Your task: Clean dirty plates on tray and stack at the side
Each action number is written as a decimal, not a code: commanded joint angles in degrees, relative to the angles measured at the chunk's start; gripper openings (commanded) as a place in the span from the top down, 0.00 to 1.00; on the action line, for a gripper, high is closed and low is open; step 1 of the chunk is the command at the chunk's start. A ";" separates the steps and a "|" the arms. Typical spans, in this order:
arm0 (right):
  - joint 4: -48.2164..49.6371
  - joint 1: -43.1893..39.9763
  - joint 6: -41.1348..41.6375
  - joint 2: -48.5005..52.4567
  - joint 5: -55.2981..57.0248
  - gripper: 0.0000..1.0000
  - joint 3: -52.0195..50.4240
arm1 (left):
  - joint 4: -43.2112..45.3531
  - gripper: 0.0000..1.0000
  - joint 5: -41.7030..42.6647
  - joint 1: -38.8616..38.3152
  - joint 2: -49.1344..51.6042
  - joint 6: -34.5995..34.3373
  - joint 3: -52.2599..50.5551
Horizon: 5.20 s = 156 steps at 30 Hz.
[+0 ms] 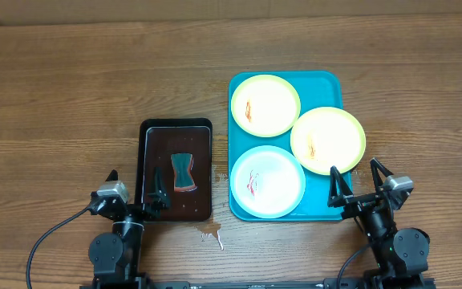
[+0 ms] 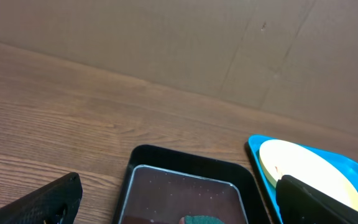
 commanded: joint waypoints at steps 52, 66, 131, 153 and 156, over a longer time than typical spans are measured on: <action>0.28 0.17 -0.42 -0.26 0.37 0.00 -0.57 | -0.09 0.00 0.15 -0.11 -0.39 0.90 -0.20; 0.28 0.17 -0.42 -0.26 0.35 0.00 -0.57 | 0.02 0.00 0.68 -0.11 -0.39 -0.33 -0.20; -58.75 4.20 5.57 88.11 -12.35 0.28 63.25 | -65.07 0.00 21.03 -0.13 63.06 3.02 82.88; -26.64 9.70 10.27 90.36 -3.80 0.92 41.81 | -68.39 0.01 18.23 -5.03 69.37 2.89 82.75; -26.58 9.70 11.32 90.36 -1.90 0.93 42.14 | -68.65 0.01 12.13 -8.46 70.55 -1.46 82.03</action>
